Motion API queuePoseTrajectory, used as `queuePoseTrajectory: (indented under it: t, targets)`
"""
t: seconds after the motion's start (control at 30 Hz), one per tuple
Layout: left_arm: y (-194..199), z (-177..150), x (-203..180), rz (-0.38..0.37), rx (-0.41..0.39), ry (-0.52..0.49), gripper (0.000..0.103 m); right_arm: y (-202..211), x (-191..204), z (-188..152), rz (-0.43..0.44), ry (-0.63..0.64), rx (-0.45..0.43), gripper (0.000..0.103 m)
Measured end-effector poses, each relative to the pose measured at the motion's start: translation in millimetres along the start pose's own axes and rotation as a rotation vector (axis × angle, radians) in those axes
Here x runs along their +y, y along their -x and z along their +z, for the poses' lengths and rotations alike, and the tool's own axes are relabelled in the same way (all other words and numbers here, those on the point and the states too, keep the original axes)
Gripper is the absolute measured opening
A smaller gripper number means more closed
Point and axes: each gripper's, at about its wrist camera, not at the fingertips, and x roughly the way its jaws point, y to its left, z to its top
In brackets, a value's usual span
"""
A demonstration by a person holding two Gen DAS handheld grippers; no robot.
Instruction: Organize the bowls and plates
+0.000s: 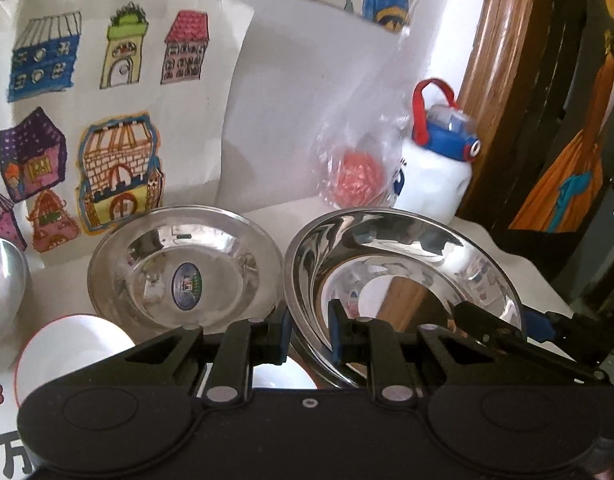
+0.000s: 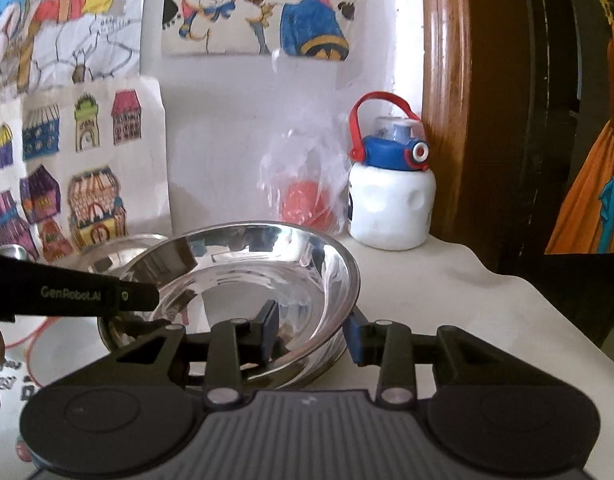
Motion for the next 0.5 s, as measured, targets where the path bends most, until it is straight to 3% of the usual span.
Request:
queuePoseTrajectory:
  t: [0.2,0.5]
  targets:
    - [-14.6,1.1,-0.3,0.023,0.036,-0.013,0.021,-11.0,1.6,0.2,-0.010,0.026,0.031,0.041]
    - [-21.2,2.4,-6.9,0.080,0.028,-0.058,0.021,-18.4,4.1,0.7,0.000,0.031,0.060,0.043]
